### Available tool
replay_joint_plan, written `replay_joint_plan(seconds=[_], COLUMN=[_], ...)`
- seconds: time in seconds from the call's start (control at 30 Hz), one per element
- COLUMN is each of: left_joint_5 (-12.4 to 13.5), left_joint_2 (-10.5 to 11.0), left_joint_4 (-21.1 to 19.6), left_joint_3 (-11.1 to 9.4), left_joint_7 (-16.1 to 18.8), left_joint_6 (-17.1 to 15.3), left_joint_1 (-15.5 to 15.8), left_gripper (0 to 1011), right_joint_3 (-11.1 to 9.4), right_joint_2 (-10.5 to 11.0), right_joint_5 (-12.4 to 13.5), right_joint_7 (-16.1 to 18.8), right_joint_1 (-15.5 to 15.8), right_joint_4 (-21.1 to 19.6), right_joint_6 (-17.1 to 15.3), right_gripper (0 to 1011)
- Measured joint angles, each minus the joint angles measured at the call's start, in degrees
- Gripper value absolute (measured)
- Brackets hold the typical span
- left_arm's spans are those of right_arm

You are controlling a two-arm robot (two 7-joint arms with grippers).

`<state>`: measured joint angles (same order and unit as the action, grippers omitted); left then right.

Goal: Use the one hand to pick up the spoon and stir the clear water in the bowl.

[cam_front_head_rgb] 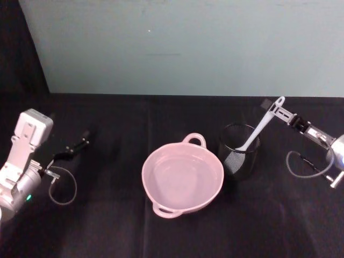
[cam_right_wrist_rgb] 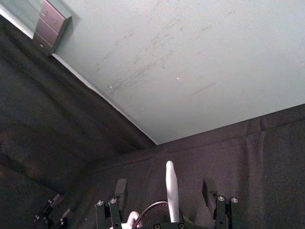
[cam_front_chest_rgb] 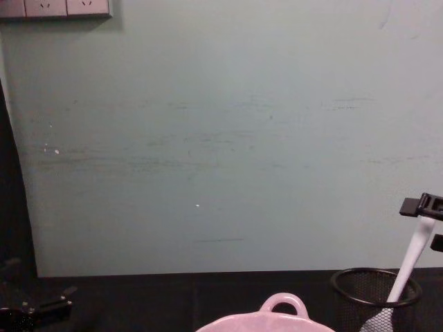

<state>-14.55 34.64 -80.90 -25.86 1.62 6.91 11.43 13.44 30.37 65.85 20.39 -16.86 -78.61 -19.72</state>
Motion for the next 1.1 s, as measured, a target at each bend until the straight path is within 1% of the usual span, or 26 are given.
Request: replay_joint_plan(seconds=[0.27, 0.3, 0.47, 0.5, 0.6, 1.1], left_joint_5=[0.0, 0.0, 0.0, 0.0, 0.0, 0.0], left_joint_2=[0.0, 0.0, 0.0, 0.0, 0.0, 0.0], left_joint_4=[0.0, 0.0, 0.0, 0.0, 0.0, 0.0], left_joint_3=[0.0, 0.0, 0.0, 0.0, 0.0, 0.0], left_joint_7=[0.0, 0.0, 0.0, 0.0, 0.0, 0.0], left_joint_6=[0.0, 0.0, 0.0, 0.0, 0.0, 0.0], left_joint_1=[0.0, 0.0, 0.0, 0.0, 0.0, 0.0], left_gripper=[1005, 1005, 1005, 1005, 1005, 1005], right_joint_3=[2.4, 2.4, 4.0, 4.0, 4.9, 4.6], right_joint_2=[0.0, 0.0, 0.3, 0.3, 0.7, 0.6], right_joint_5=[-0.6, -0.6, -0.9, -0.9, -1.4, -1.3], right_joint_7=[0.0, 0.0, 1.4, 1.4, 3.0, 2.7], right_joint_1=[-2.4, -2.4, -3.4, -3.4, -3.4, -3.5], right_joint_4=[2.6, 2.6, 3.7, 3.7, 3.7, 3.7], right_joint_6=[0.5, 0.5, 1.4, 1.4, 2.7, 2.4], right_gripper=[1002, 1003, 1002, 1002, 1002, 1003])
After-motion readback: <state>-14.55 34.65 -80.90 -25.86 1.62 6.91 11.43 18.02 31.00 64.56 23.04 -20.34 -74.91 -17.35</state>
